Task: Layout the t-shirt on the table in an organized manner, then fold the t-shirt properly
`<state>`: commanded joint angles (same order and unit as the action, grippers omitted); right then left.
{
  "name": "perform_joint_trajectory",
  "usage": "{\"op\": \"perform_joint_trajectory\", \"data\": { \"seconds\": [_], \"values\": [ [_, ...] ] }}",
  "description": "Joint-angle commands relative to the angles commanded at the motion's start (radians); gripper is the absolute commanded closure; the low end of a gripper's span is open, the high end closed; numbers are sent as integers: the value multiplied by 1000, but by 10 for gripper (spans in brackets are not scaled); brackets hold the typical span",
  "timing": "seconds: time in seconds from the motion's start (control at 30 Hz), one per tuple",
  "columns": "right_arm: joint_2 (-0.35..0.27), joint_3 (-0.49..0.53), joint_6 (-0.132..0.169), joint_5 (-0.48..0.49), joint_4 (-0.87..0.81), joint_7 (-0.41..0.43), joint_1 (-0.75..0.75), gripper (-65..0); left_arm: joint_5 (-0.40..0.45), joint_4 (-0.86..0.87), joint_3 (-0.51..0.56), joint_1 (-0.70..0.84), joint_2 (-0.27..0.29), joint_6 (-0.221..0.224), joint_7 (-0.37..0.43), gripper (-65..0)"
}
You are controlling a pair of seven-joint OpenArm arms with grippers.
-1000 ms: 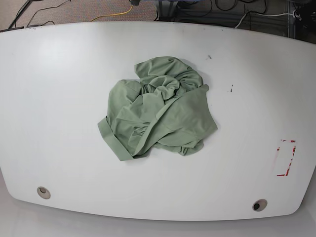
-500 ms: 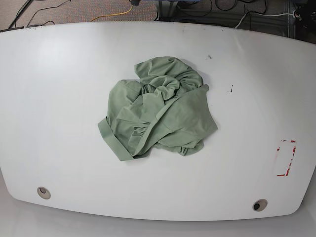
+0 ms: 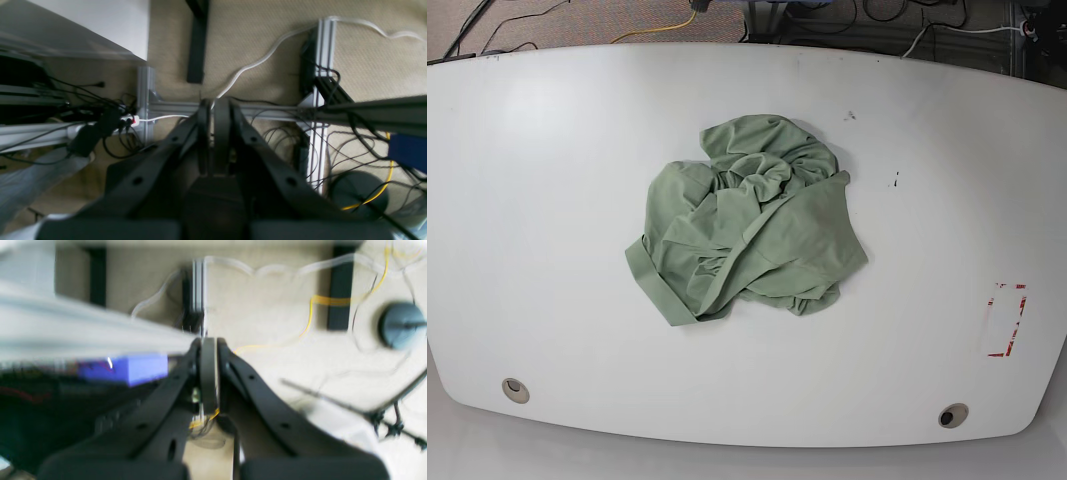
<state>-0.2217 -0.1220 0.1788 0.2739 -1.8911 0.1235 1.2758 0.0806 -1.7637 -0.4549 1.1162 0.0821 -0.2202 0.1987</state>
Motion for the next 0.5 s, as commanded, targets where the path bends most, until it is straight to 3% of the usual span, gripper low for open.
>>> {"op": "perform_joint_trajectory", "data": {
  "seconds": [0.5],
  "values": [
    [6,8,0,0,-74,0,-69,-6,-2,-124,0,-6,0,0,2,0]
  ]
}}
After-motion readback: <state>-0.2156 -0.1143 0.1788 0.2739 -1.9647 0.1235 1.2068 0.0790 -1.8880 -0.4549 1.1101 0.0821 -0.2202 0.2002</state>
